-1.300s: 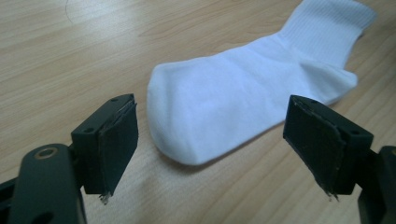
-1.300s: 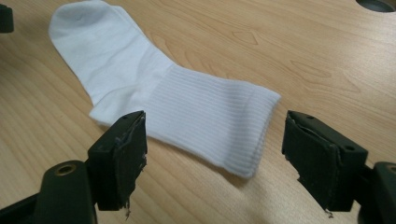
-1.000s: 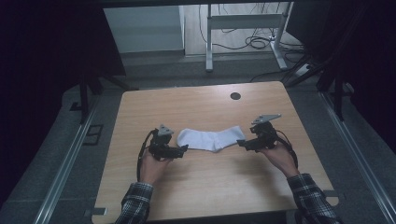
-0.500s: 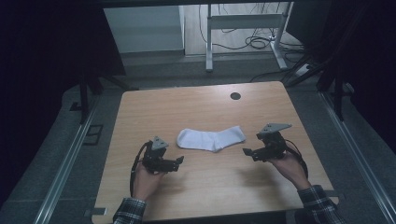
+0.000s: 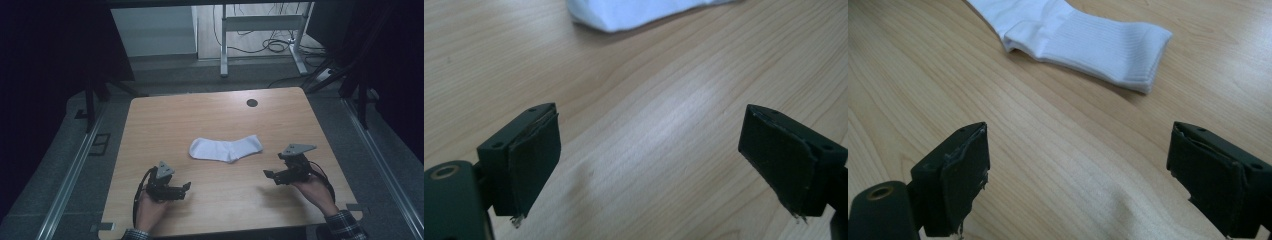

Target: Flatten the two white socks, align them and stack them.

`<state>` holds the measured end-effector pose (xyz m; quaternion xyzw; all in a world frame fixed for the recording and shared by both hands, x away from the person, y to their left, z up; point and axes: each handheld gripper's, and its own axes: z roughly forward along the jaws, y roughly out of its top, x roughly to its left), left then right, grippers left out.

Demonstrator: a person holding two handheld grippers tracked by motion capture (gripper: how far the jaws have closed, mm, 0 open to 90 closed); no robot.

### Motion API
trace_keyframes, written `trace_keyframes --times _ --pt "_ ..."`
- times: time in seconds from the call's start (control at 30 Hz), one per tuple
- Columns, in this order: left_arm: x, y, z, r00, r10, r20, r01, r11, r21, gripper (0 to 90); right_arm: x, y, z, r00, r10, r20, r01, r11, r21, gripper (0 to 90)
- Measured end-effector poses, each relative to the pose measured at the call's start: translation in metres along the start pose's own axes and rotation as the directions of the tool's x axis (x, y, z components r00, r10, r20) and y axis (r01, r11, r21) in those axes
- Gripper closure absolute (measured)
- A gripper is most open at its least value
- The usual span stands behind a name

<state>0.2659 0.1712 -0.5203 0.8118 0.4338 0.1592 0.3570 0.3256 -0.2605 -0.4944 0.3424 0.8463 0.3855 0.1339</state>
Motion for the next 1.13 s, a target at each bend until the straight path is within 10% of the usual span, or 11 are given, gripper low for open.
trace_keyframes --times 1.13 --pt "-0.014 -0.024 0.01 0.9981 0.054 0.029 -0.056 0.9966 0.06 9.3 0.011 -0.042 0.027 0.9989 -0.047 -0.004 0.048 0.997 0.06 1.9"
